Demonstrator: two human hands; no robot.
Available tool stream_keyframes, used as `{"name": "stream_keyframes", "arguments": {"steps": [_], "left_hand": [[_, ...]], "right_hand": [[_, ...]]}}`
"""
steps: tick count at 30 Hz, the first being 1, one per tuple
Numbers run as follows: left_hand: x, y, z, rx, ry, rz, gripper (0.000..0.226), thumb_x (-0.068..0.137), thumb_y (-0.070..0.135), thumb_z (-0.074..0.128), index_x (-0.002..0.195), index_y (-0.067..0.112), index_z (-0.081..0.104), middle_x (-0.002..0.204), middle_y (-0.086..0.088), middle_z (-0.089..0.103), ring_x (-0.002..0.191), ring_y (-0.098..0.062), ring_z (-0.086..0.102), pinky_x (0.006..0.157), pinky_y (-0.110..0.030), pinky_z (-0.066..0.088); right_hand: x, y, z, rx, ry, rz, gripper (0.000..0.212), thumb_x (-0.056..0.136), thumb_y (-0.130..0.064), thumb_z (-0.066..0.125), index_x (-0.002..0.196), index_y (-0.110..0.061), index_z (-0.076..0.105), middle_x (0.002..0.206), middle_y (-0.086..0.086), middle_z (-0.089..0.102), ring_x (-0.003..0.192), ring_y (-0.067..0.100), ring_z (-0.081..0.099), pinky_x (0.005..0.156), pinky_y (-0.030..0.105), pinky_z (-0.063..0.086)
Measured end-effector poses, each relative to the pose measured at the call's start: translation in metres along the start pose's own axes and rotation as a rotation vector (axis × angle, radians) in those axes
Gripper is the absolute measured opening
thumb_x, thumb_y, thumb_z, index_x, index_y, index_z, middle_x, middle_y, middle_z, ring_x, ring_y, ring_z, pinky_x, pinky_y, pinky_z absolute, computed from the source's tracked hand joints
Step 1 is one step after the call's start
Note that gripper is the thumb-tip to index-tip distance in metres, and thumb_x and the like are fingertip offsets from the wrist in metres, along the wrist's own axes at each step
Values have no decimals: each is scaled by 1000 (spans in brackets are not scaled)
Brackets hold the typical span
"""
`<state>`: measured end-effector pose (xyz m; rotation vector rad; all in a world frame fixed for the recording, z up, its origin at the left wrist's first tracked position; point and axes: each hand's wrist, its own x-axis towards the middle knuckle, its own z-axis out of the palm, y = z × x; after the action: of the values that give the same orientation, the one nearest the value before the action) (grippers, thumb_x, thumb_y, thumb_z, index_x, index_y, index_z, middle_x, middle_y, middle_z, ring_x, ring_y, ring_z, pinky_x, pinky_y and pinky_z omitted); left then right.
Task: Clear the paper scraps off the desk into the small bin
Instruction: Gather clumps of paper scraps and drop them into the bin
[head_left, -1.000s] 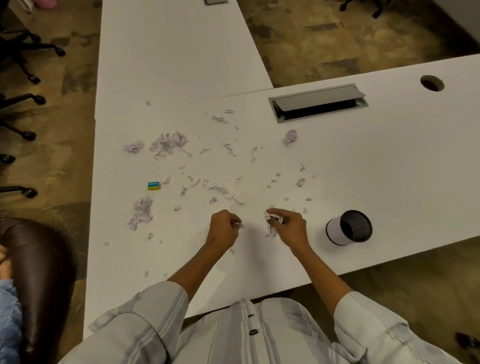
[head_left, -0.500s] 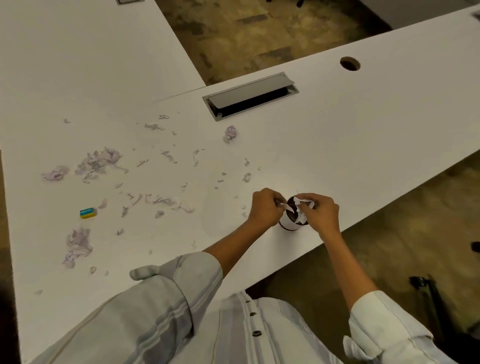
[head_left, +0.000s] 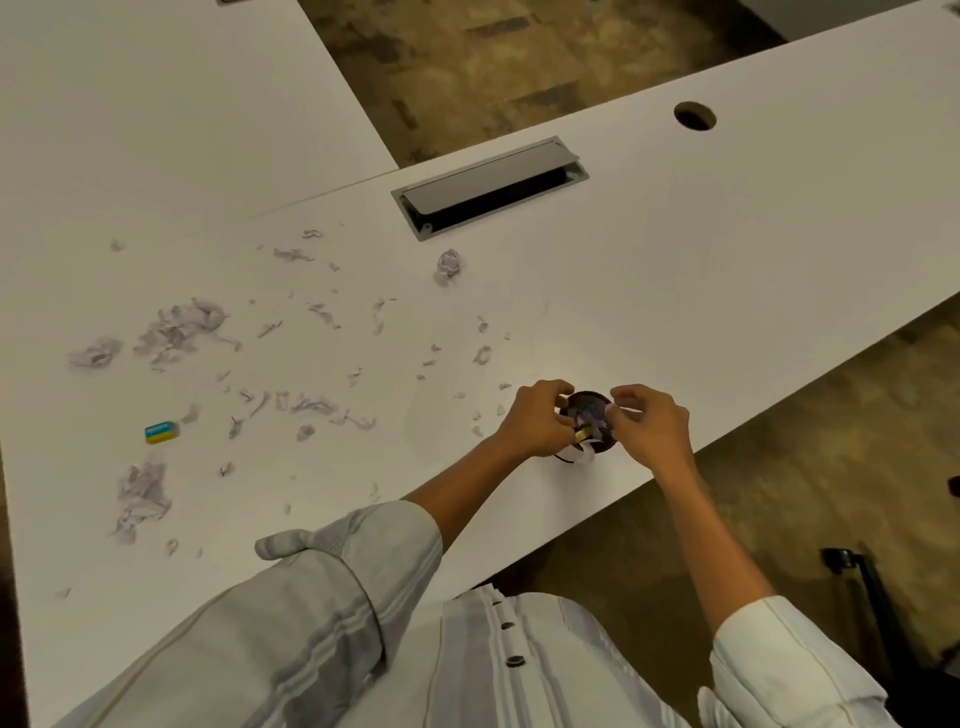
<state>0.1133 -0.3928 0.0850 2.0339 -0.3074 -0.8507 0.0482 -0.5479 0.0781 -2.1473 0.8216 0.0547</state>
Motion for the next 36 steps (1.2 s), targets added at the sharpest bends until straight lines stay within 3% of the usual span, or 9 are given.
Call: {"name": "stream_keyframes", "arguments": {"steps": [3, 7, 11, 13, 15, 19, 26, 32, 36], "left_hand": [[-7, -14, -13, -25, 21, -20, 52, 78, 5, 70, 127, 11, 53, 122, -12, 62, 94, -27, 70, 81, -33, 58], [-21, -45, -33, -20, 55, -65, 41, 75, 4, 69, 114, 10, 59, 107, -11, 69, 84, -25, 69, 71, -33, 58], [-38, -79, -48, -32, 96, -125, 31, 76, 6, 66, 106, 10, 62, 98, -10, 71, 84, -27, 69, 72, -37, 59], [-45, -92, -53, -36, 109, -144, 28, 77, 6, 66, 105, 11, 63, 98, -10, 71, 85, -27, 69, 72, -37, 58], [-52, -101, -57, -35, 123, -152, 28, 77, 6, 67, 104, 11, 63, 100, -10, 71, 86, -26, 69, 71, -35, 57], [-60, -111, -67, -43, 153, -172, 27, 78, 5, 66, 105, 10, 63, 100, -11, 70, 86, -27, 69, 62, -27, 53], [-67, -120, -79, -51, 194, -173, 26, 79, 7, 66, 105, 11, 63, 97, -11, 71, 85, -27, 69, 60, -25, 51], [-79, -138, -95, -72, 252, -209, 25, 79, 11, 68, 103, 12, 62, 96, -10, 71, 83, -25, 68, 57, -23, 49], [-95, -160, -120, -38, 345, -241, 30, 77, 18, 73, 104, 12, 62, 101, -9, 69, 86, -24, 66, 70, -26, 51]], "right_hand": [[-4, -1, -1, -19, 9, -23, 25, 88, -17, 69, 112, -13, 68, 108, 5, 71, 86, 12, 66, 80, 20, 49], [-15, 1, 1, -66, 40, -26, 21, 81, -23, 75, 101, -18, 69, 90, -3, 72, 79, 13, 70, 76, 26, 58], [-28, 6, 12, -400, -93, -63, 62, 64, -41, 86, 119, -27, 61, 106, -8, 66, 94, 19, 65, 78, 38, 57], [-30, 9, 17, -525, -186, -105, 69, 64, -41, 85, 127, -29, 58, 117, -5, 65, 104, 22, 63, 81, 37, 55], [-27, 12, 19, -536, -206, -128, 57, 72, -34, 81, 125, -29, 61, 120, -2, 67, 106, 24, 64, 84, 38, 54], [-19, 12, 16, -479, -198, -111, 25, 81, -24, 74, 106, -27, 73, 106, 4, 72, 89, 22, 66, 76, 33, 55], [1, 1, -5, -269, -130, -133, 12, 83, -21, 73, 95, -18, 77, 91, 3, 75, 84, 16, 65, 75, 22, 46], [10, -19, 5, -396, -158, -78, 51, 77, -25, 78, 125, -16, 62, 116, 10, 69, 100, 29, 64, 85, 37, 53], [3, -41, 24, -483, -51, -141, 60, 76, -31, 79, 130, -21, 55, 122, 6, 66, 104, 32, 64, 85, 44, 54]]}}
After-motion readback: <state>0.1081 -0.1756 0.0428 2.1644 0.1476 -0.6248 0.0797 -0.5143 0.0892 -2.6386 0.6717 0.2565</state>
